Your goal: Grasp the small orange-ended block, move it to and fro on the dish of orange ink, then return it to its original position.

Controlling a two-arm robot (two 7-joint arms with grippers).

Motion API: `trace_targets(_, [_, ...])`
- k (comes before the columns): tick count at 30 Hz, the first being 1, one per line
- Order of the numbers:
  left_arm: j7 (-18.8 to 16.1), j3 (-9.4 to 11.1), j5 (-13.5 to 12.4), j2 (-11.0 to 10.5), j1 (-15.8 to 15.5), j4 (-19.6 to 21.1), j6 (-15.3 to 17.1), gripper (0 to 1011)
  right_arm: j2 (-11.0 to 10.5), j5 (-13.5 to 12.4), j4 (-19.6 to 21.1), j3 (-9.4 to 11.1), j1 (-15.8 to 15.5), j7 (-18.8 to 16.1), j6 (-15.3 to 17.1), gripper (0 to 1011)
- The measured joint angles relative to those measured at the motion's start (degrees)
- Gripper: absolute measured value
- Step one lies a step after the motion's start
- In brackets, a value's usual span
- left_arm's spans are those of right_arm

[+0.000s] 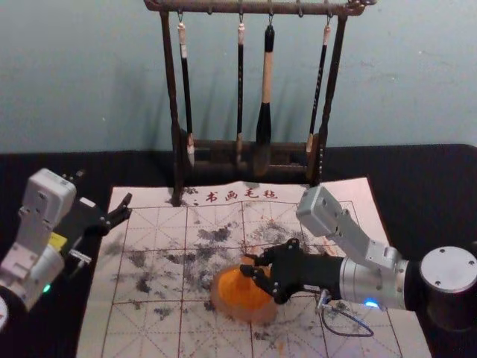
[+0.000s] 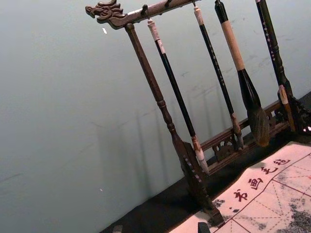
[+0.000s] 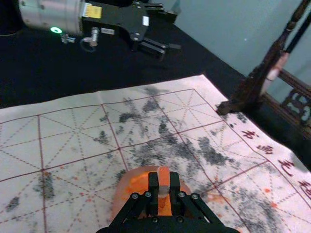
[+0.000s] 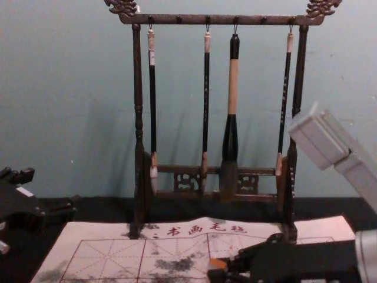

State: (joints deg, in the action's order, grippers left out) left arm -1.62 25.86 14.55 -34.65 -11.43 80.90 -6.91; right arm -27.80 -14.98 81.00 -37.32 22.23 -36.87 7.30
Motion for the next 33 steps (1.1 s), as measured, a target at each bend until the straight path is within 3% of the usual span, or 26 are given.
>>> trace_targets(10, [0.0,0.0,0.0,0.0,0.0,0.0,0.0,1001,-0.3,-0.4,-0.7,1.2,0.0,0.6,0.2,104])
trace_targets(20, [0.0,0.0,0.0,0.0,0.0,0.0,0.0,1001,-2.4,-1.7,1.5,2.3,-2.0,0.1,0.4,104])
trace_targets(33, [0.0,0.0,0.0,0.0,0.0,0.0,0.0,1001,-4.3,-2.8,4.3,1.7,-3.6,-1.8,0.0,104])
